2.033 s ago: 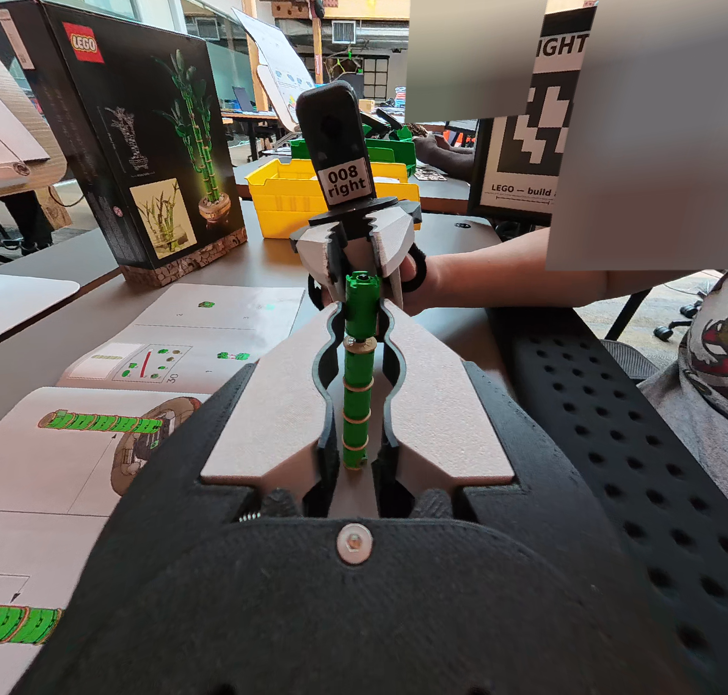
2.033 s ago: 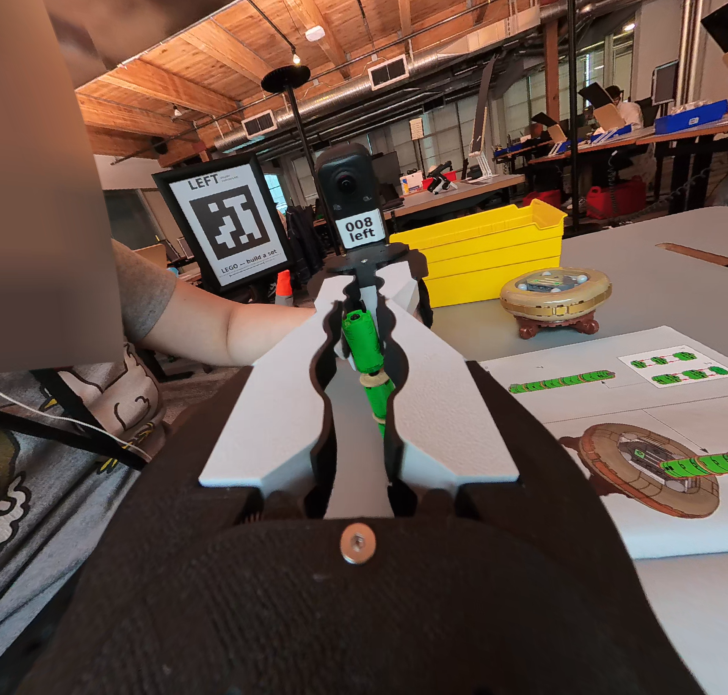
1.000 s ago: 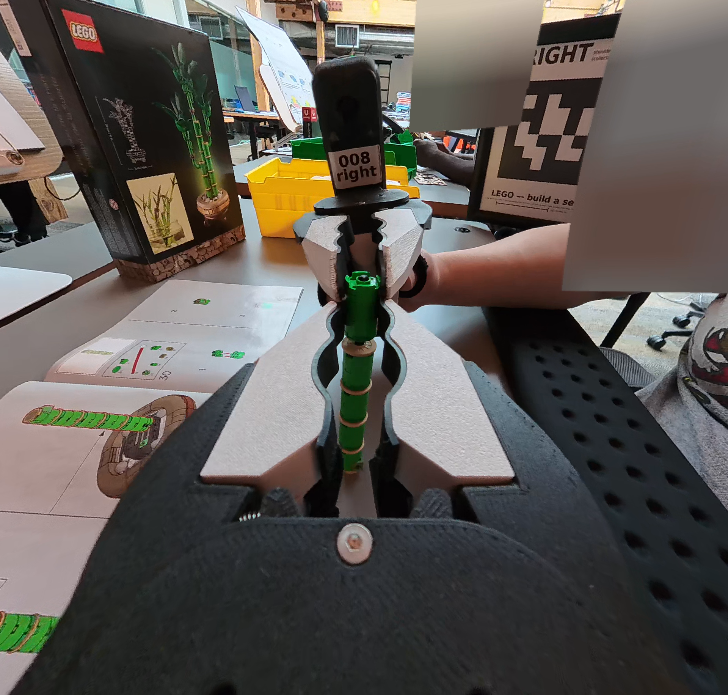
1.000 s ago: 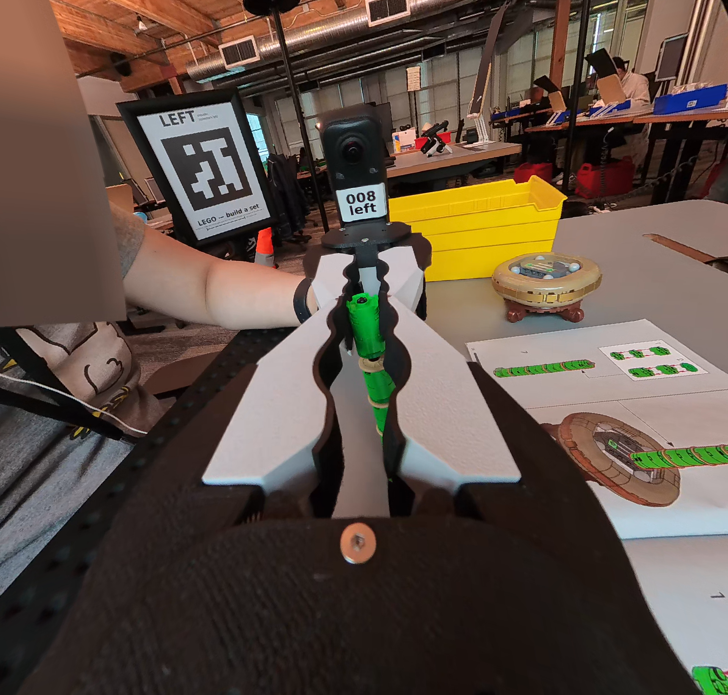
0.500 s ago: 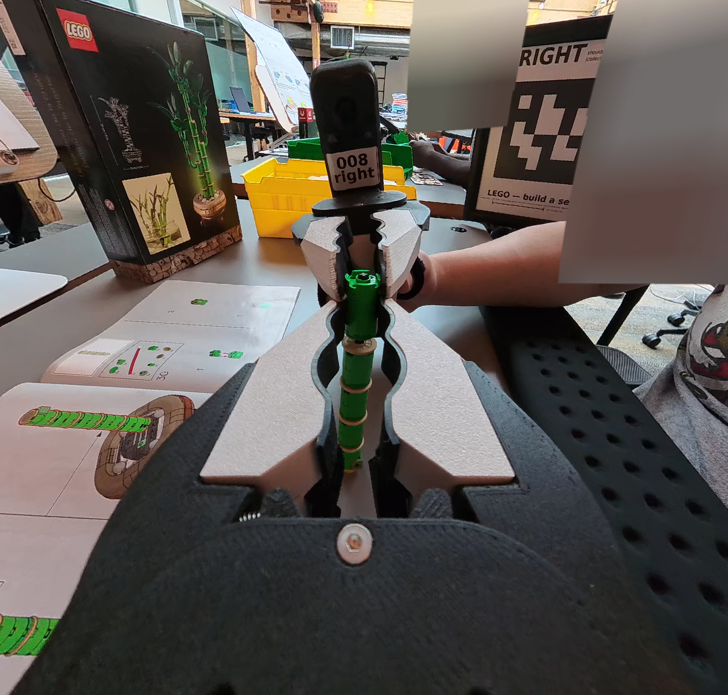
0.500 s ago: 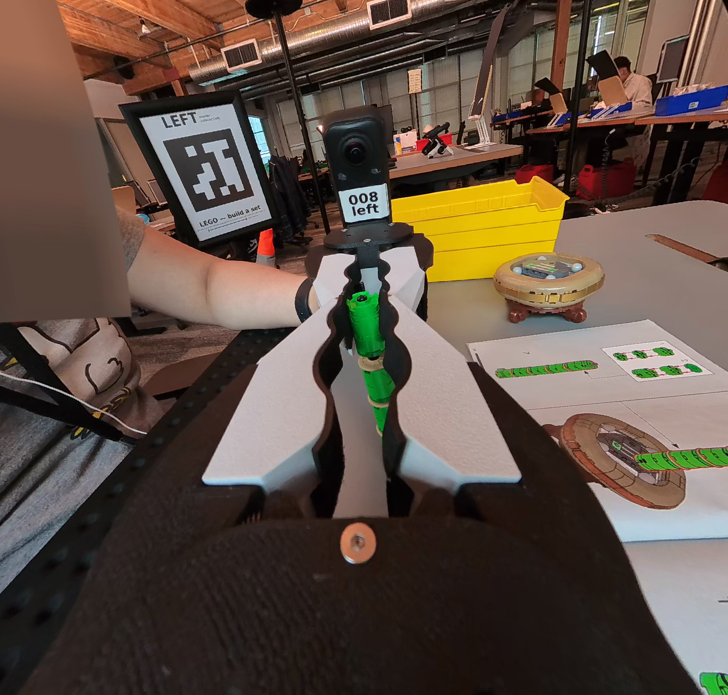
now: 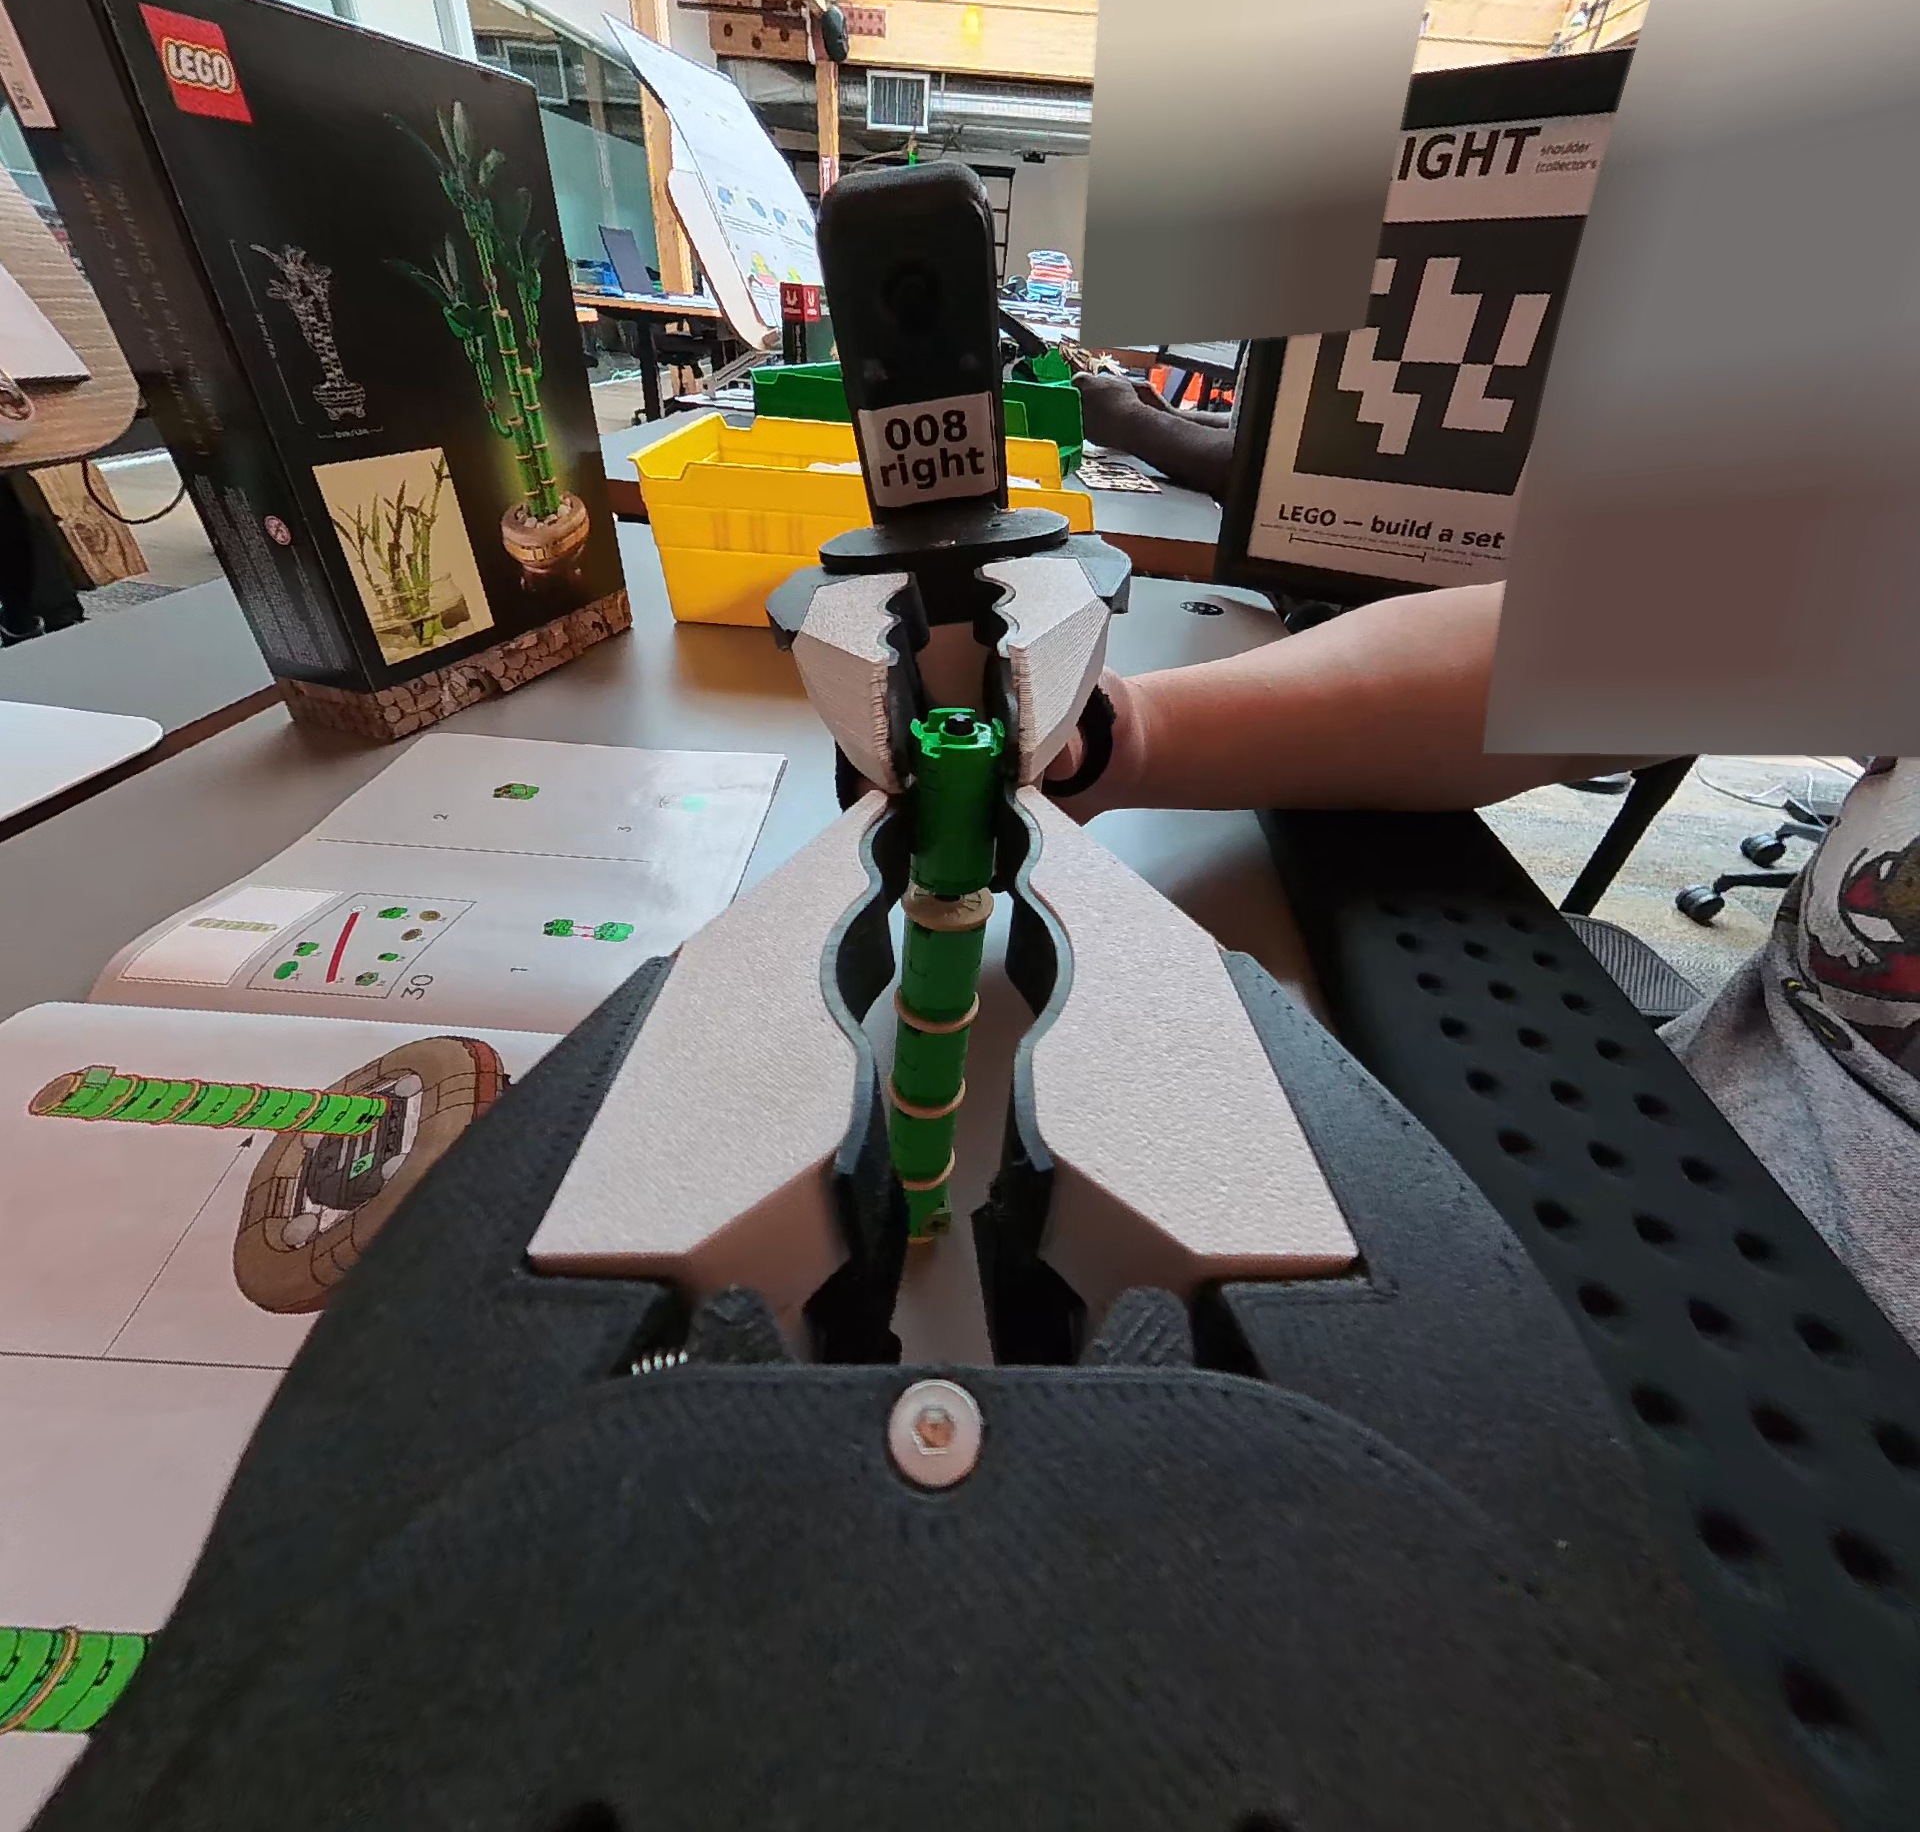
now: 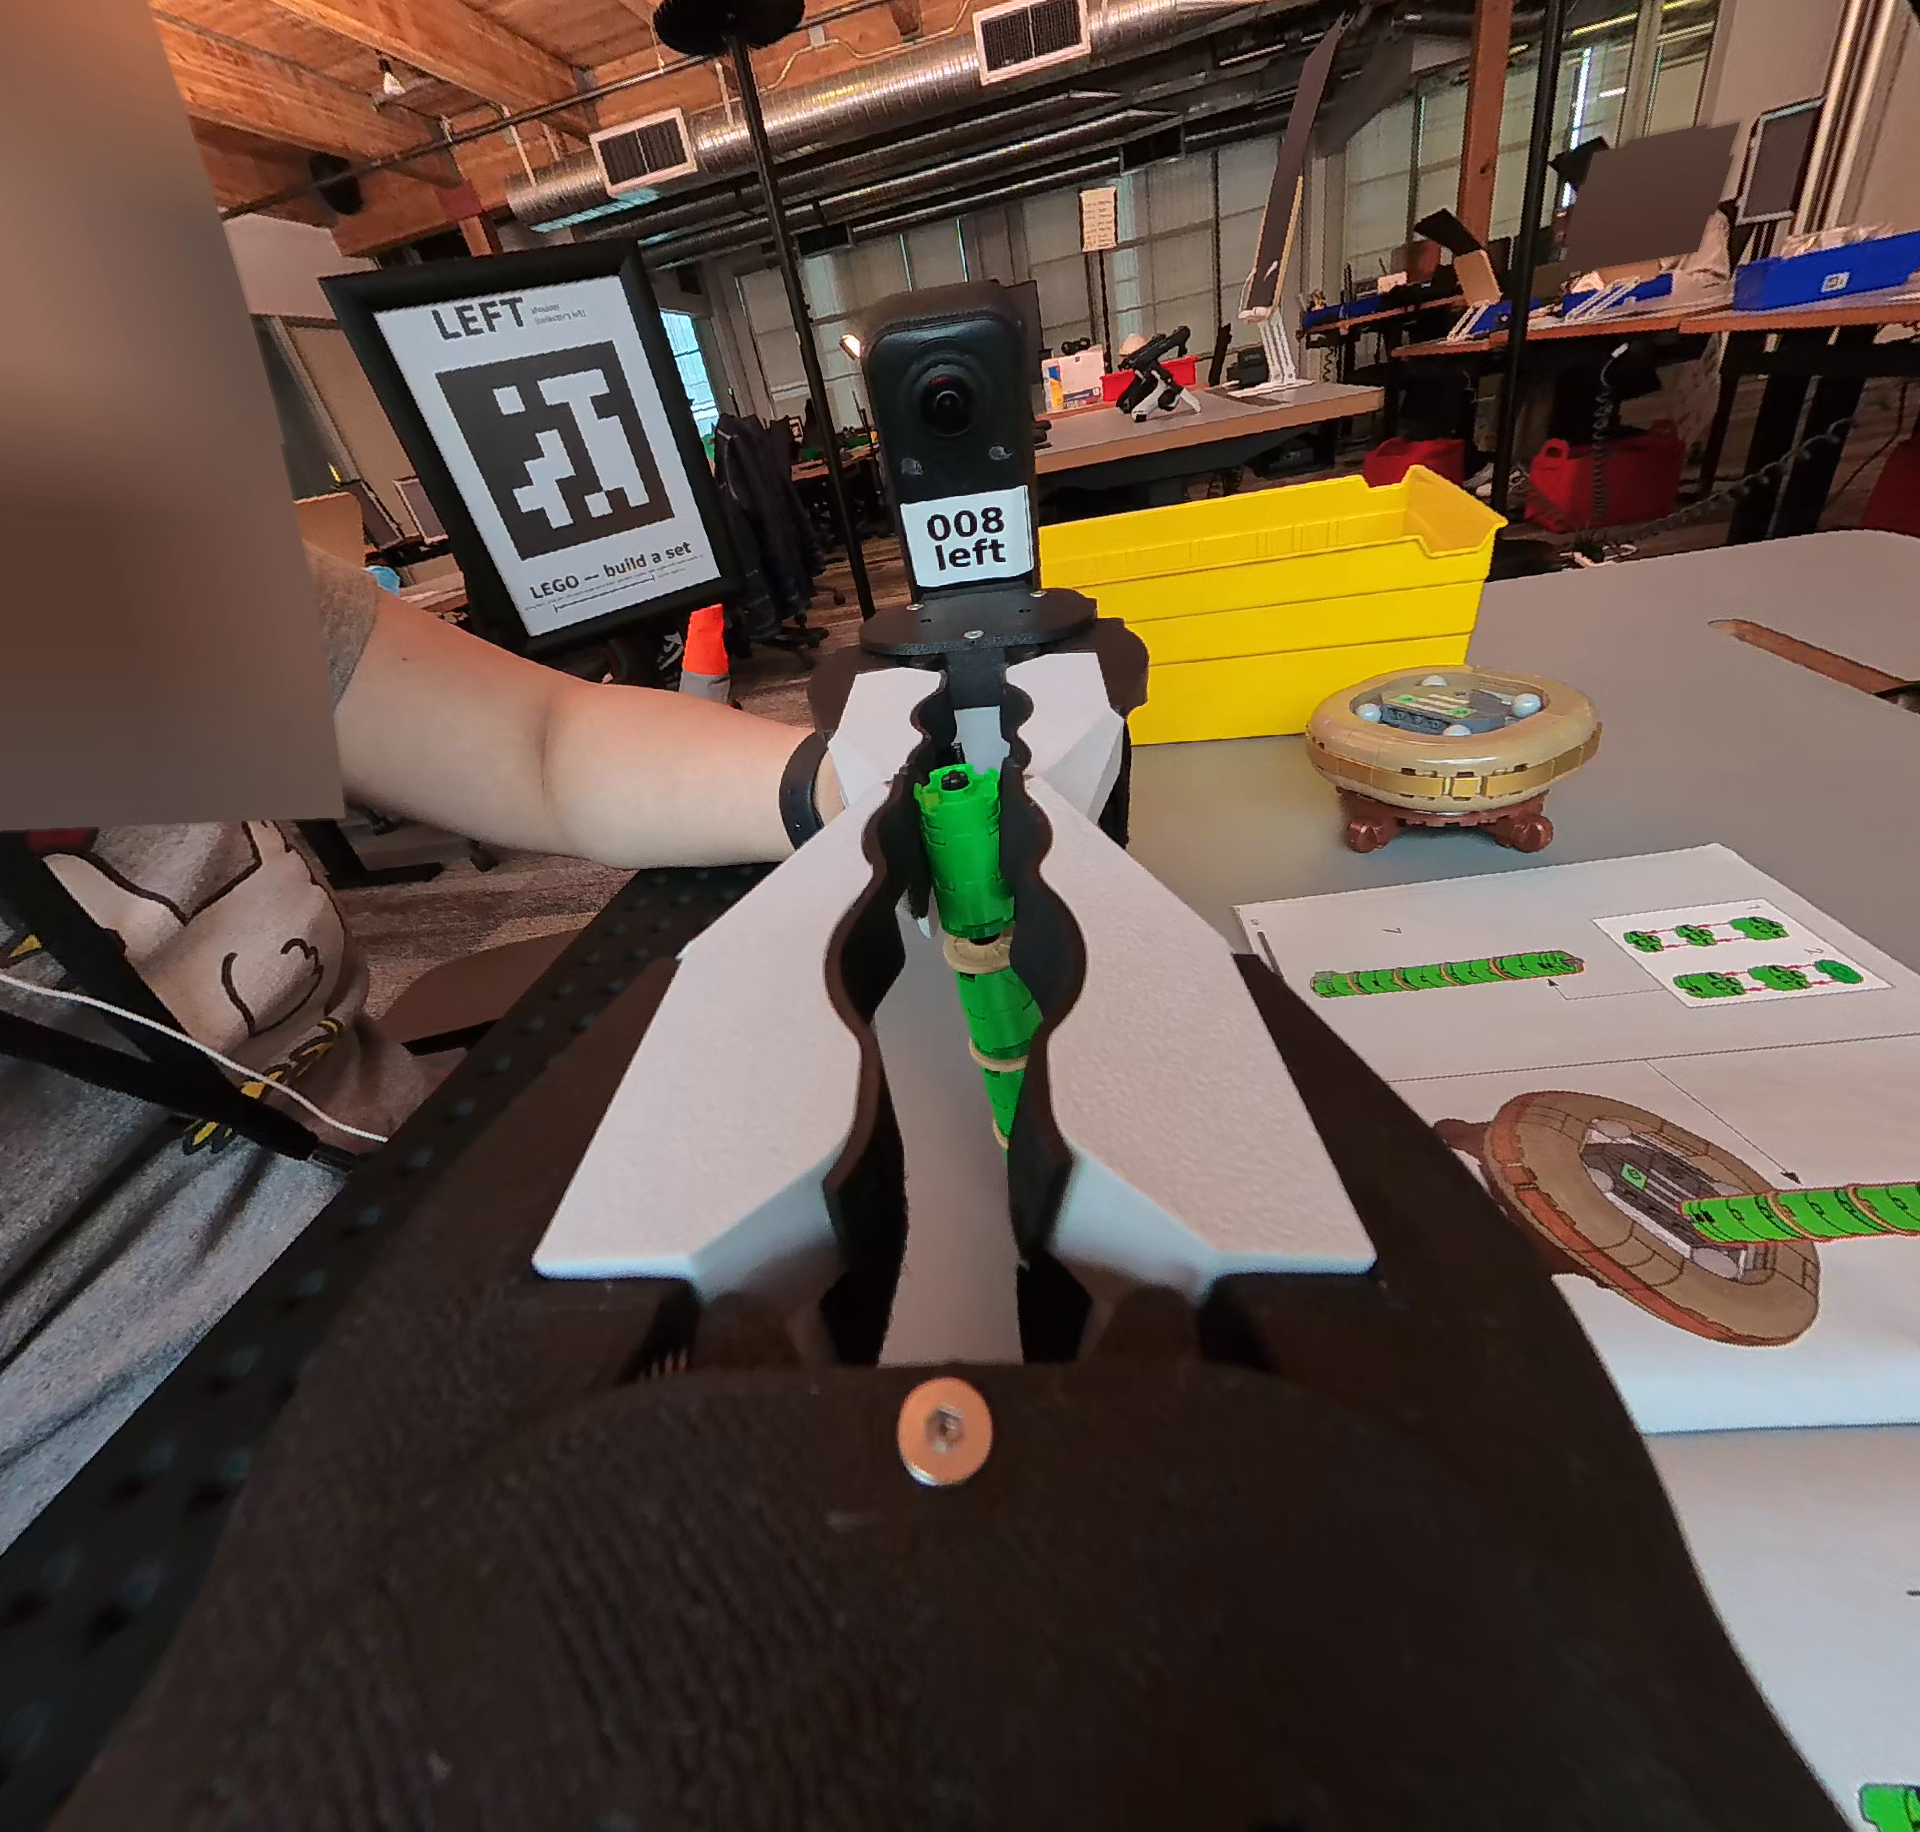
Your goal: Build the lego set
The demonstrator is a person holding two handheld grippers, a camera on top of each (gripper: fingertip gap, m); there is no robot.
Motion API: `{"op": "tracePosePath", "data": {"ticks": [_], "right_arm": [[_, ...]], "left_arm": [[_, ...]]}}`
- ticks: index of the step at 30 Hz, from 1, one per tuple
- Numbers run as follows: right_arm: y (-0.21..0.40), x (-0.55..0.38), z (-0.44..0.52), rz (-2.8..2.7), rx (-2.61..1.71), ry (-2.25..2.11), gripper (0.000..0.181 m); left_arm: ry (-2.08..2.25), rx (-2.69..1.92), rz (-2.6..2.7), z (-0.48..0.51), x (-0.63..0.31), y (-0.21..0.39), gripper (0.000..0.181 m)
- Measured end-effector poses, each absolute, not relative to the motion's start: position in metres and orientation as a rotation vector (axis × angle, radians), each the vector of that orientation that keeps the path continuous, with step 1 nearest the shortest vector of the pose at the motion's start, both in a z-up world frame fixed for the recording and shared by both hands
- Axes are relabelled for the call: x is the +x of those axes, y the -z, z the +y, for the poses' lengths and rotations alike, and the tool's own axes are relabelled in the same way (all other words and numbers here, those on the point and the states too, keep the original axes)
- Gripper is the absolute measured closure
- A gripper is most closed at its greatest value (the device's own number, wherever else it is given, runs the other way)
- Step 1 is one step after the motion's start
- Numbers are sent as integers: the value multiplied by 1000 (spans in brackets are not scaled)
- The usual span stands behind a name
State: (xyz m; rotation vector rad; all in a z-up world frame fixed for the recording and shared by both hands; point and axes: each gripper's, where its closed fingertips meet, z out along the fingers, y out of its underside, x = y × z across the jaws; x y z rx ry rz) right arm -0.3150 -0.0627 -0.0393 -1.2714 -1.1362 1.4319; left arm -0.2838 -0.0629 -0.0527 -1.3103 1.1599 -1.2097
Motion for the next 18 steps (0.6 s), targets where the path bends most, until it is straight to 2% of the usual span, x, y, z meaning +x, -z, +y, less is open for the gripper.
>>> {"op": "tracePosePath", "data": {"ticks": [18], "right_arm": [[41, -315, -63, -1127, -1268, -1450, 163]], "left_arm": [[1216, -1312, 1164, -63, -284, 54, 166]]}}
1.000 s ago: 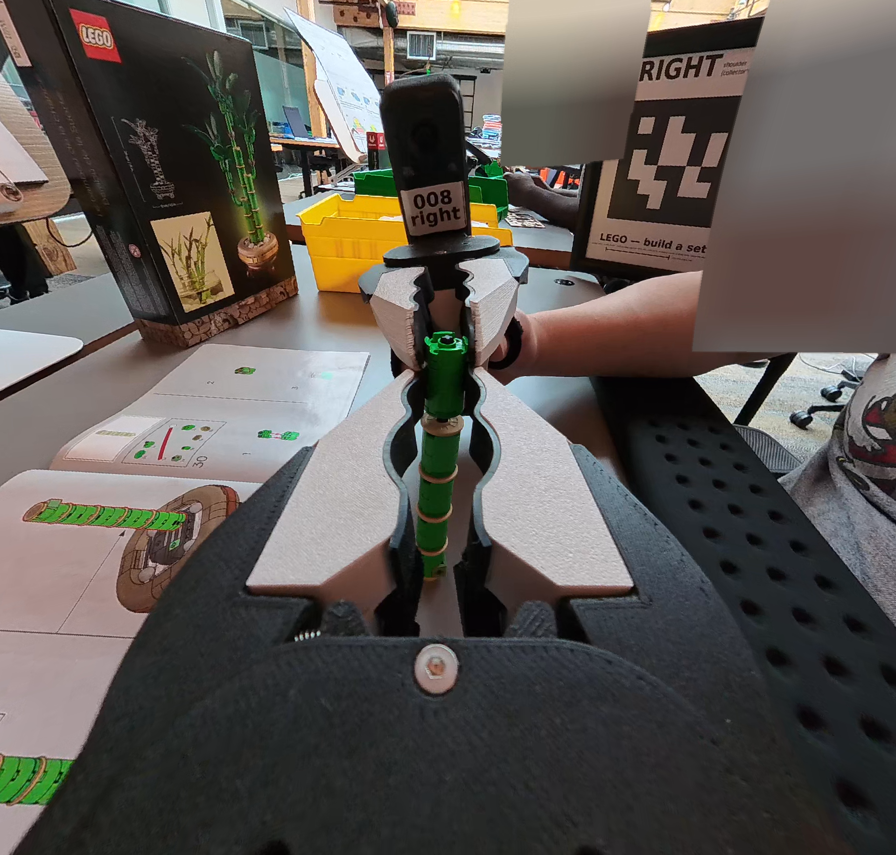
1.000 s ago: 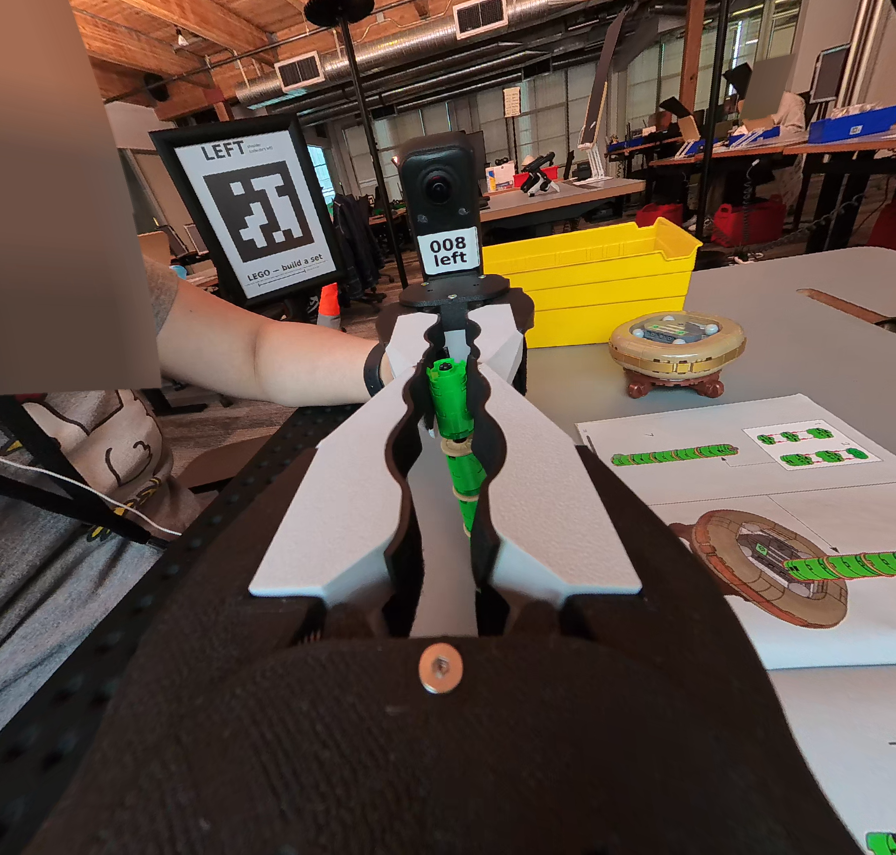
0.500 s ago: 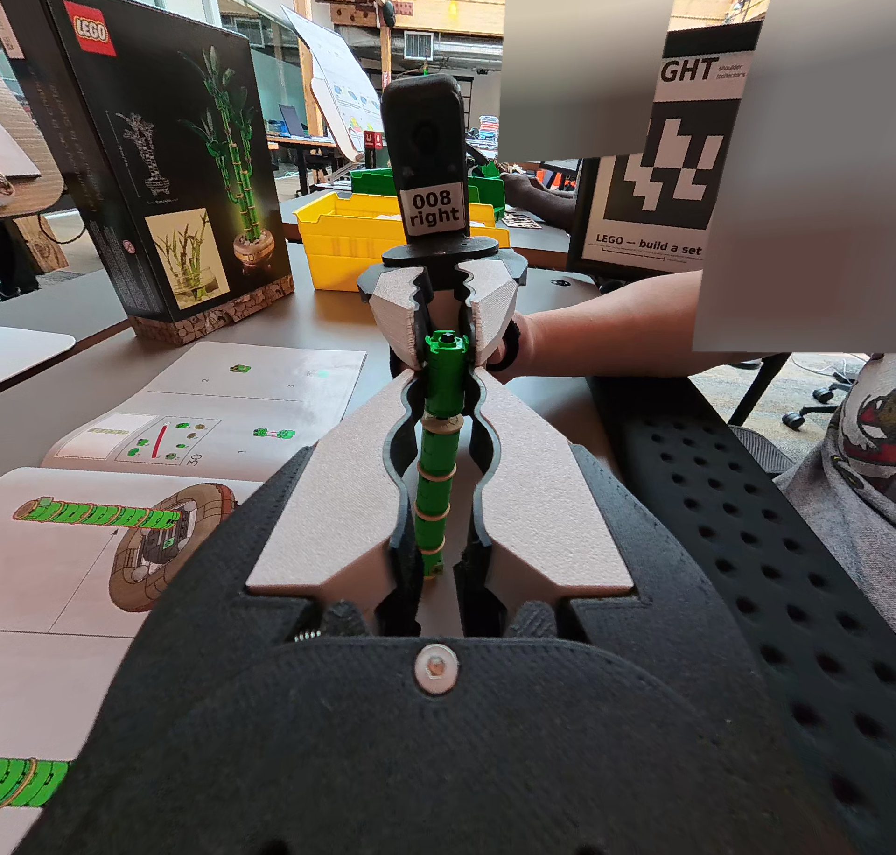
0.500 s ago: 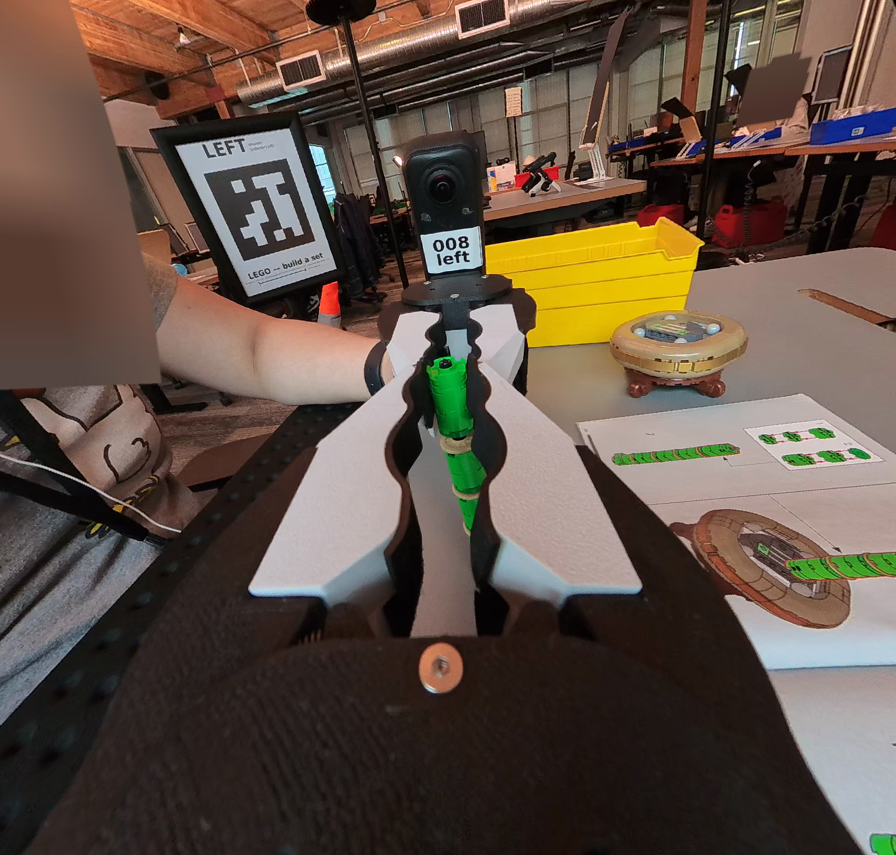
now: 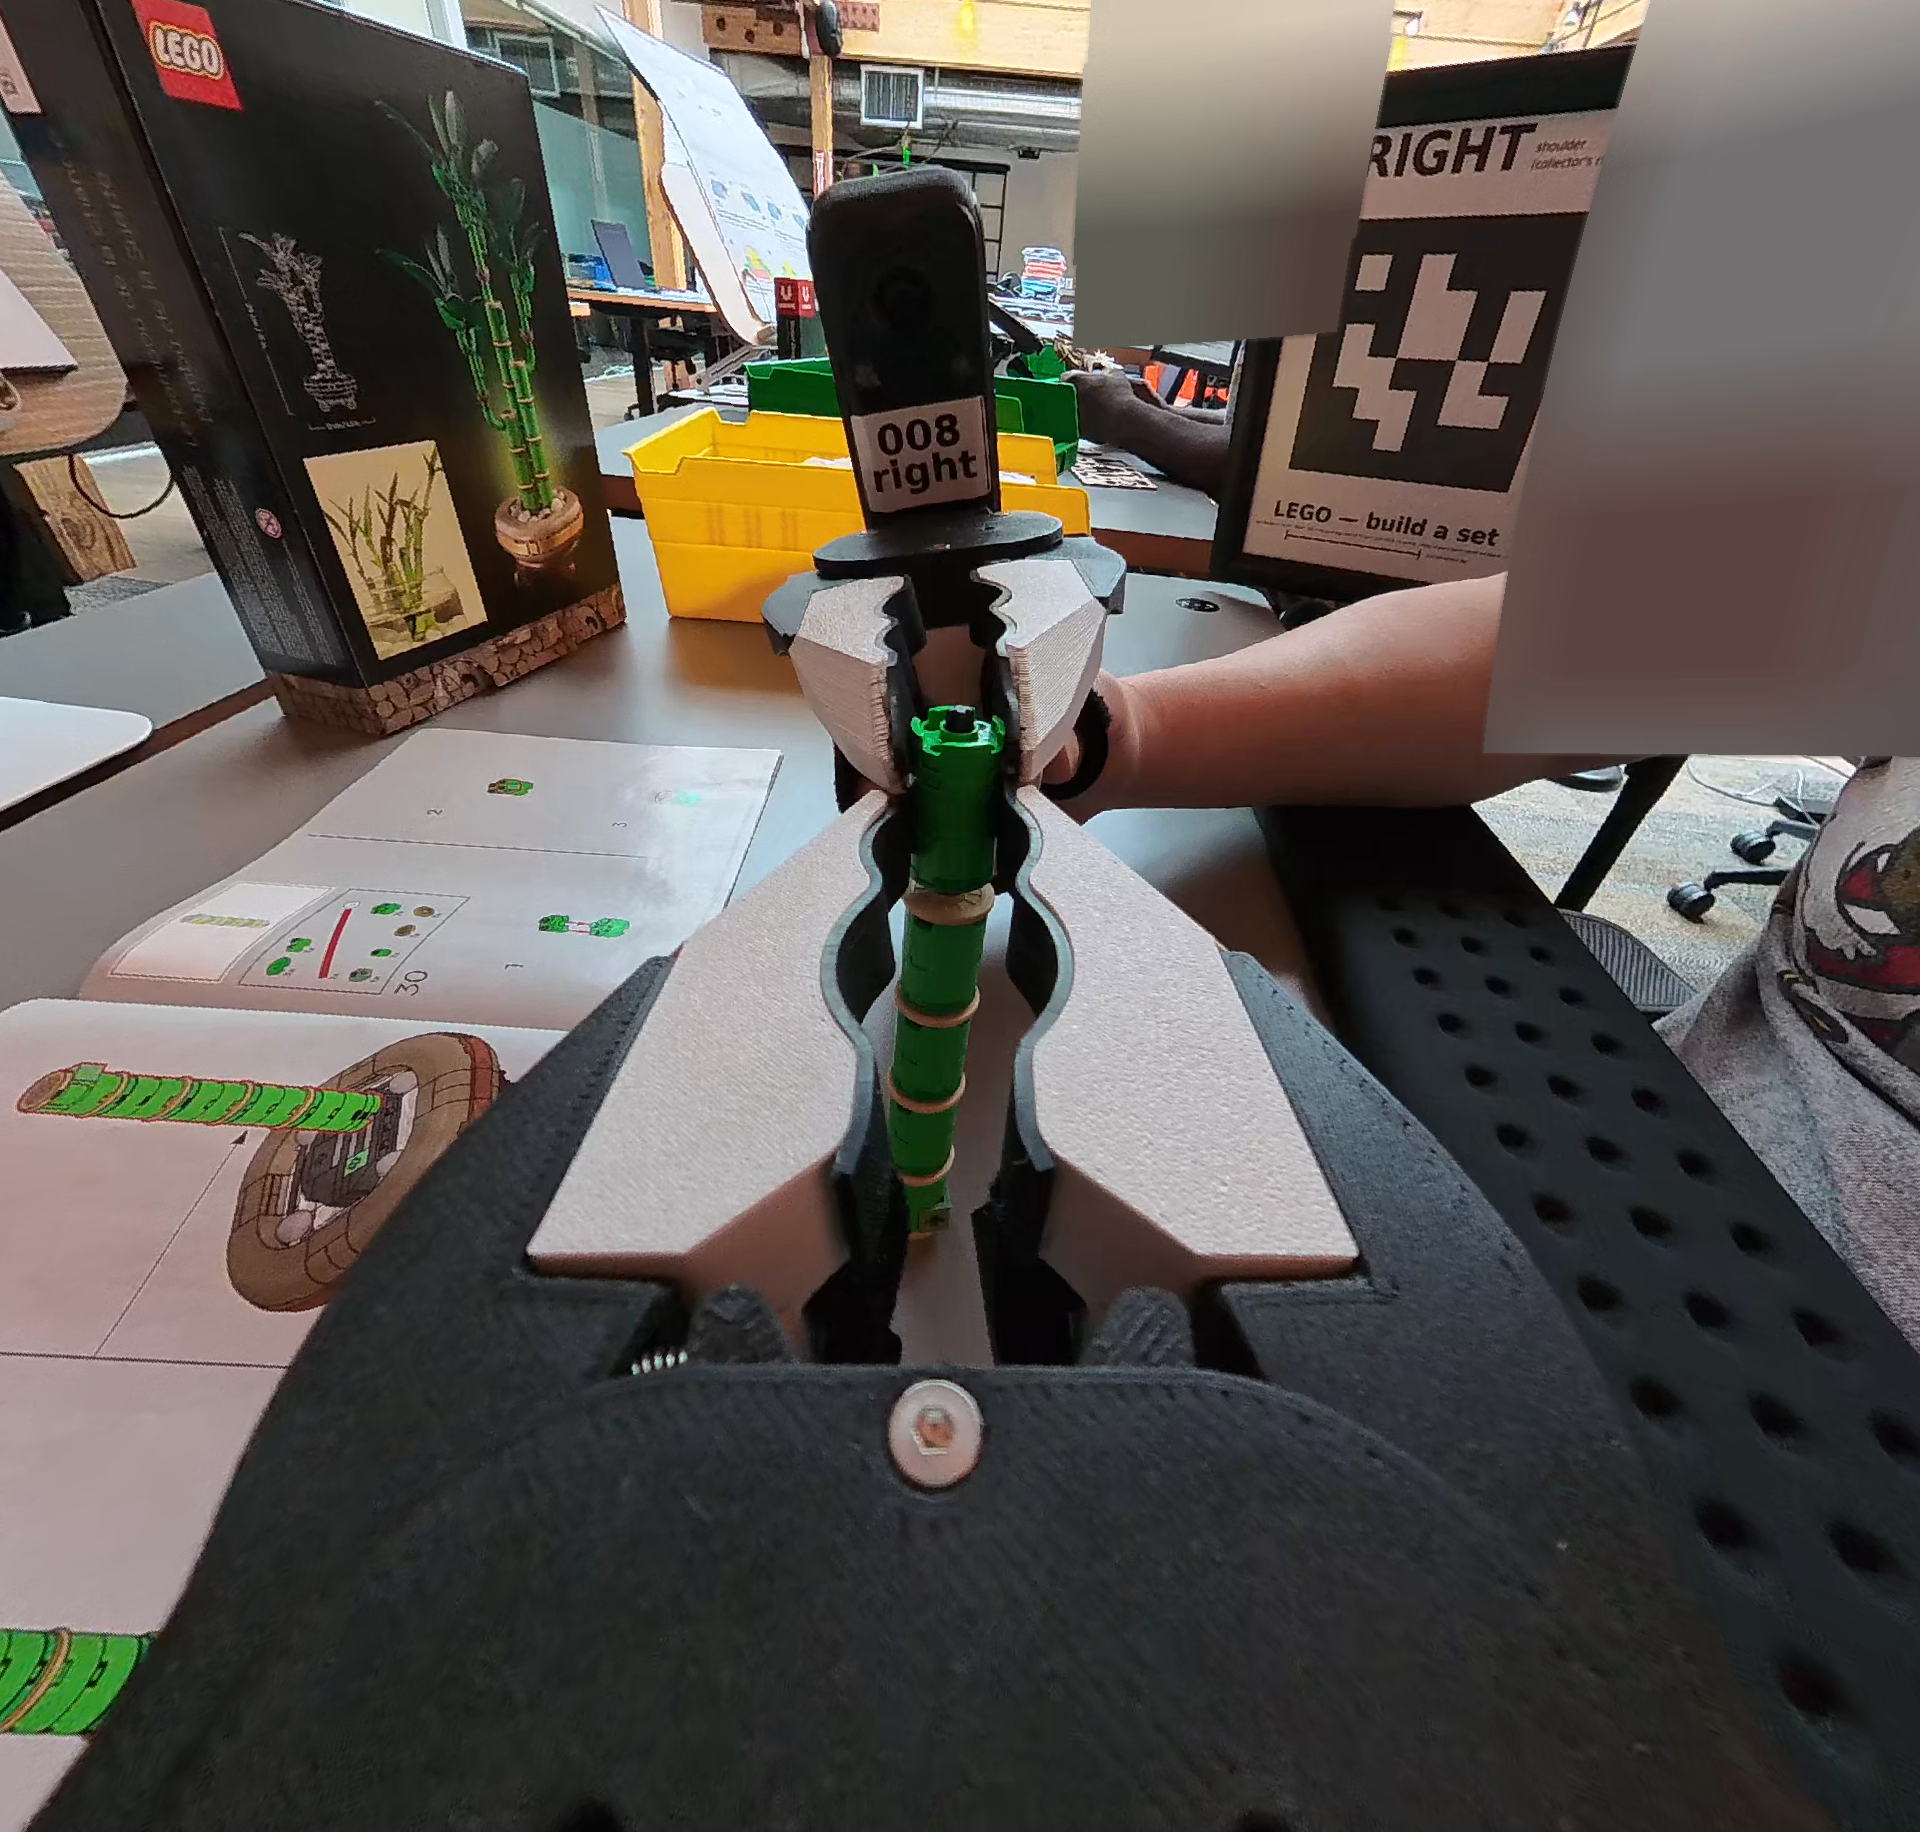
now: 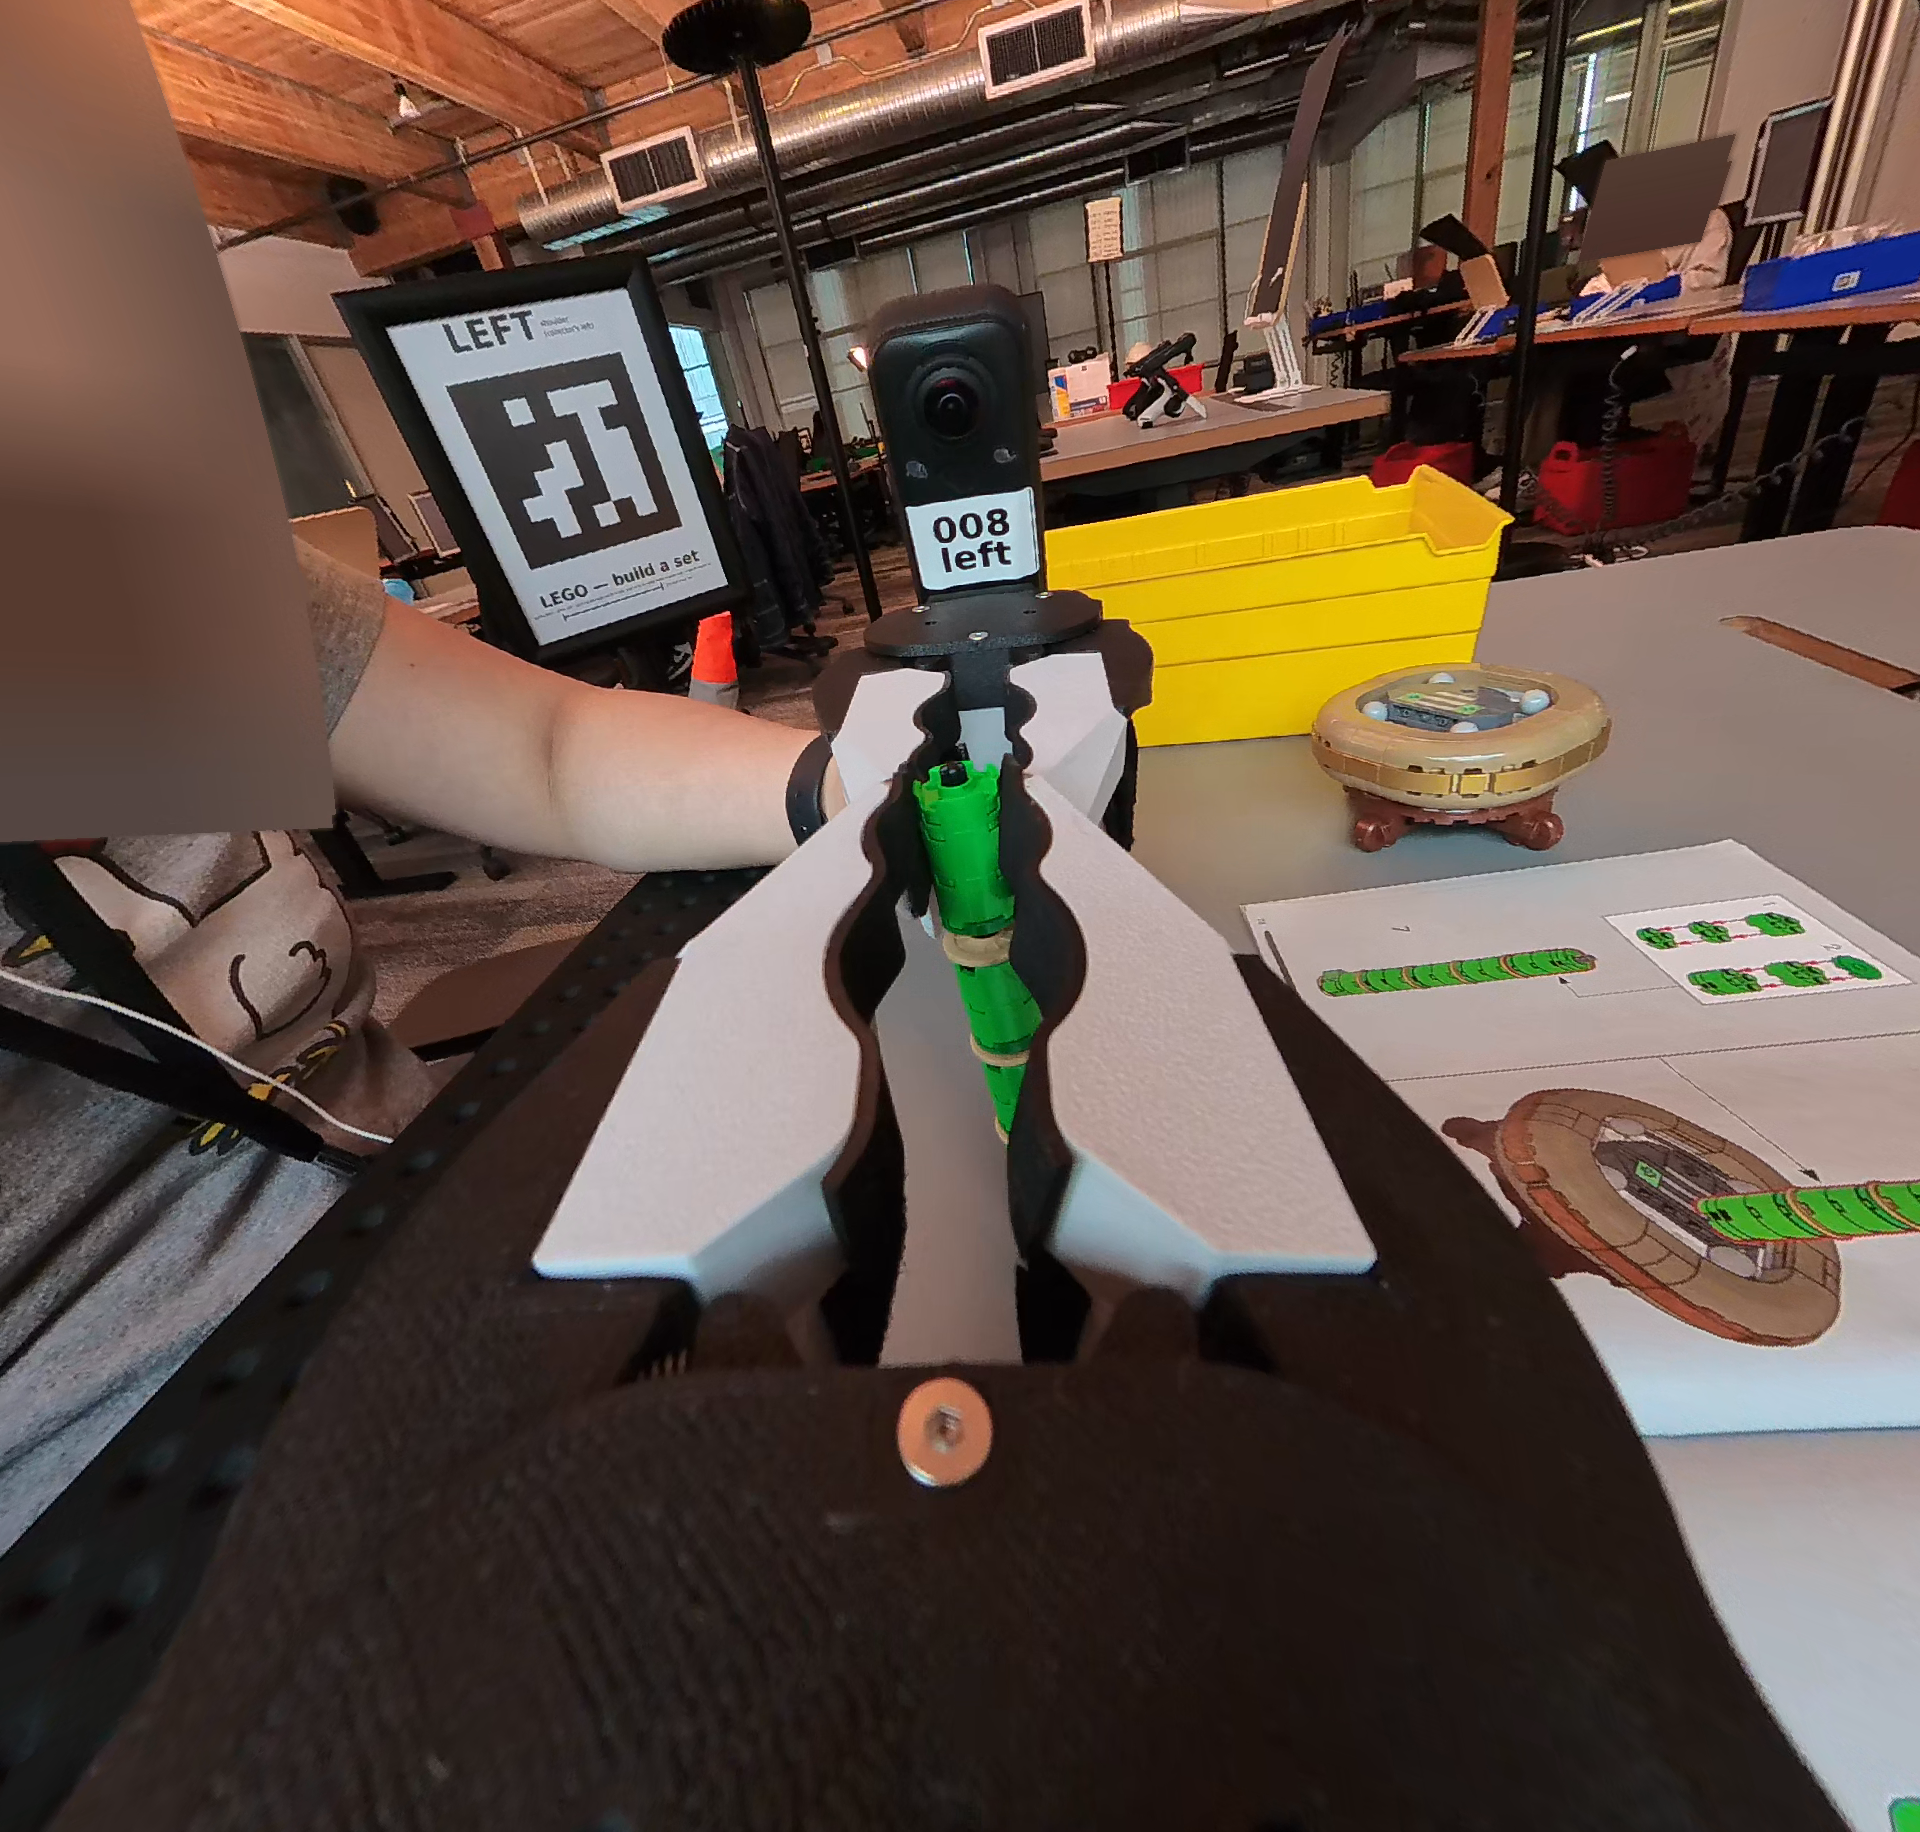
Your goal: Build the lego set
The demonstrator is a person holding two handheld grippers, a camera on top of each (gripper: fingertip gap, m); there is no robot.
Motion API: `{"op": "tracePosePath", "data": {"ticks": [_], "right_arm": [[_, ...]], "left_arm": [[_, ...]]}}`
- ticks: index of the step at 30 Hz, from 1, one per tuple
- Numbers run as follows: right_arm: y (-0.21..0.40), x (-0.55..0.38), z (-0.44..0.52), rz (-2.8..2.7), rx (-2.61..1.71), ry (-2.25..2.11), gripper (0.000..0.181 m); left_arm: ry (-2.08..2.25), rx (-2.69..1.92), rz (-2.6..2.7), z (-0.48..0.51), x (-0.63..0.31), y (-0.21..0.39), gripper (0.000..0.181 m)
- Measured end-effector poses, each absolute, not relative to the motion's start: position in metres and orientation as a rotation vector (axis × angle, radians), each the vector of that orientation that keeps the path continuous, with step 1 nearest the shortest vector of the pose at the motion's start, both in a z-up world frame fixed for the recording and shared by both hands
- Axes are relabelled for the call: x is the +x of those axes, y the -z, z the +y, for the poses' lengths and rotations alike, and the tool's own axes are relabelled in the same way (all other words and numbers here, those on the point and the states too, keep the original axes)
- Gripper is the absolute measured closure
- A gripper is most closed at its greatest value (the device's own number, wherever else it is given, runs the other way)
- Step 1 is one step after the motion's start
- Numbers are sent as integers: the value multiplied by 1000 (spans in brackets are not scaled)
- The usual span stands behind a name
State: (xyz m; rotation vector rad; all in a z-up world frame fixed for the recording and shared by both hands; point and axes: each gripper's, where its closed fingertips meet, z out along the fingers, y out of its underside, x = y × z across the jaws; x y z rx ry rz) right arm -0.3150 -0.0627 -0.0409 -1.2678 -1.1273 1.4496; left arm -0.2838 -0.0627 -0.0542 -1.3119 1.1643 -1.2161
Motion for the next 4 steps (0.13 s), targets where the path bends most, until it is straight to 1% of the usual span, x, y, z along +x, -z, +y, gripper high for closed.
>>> {"op": "tracePosePath", "data": {"ticks": [4], "right_arm": [[41, -315, -63, -1122, -1268, -1458, 163]], "left_arm": [[1219, -1311, 1165, -63, -284, 54, 166]]}}
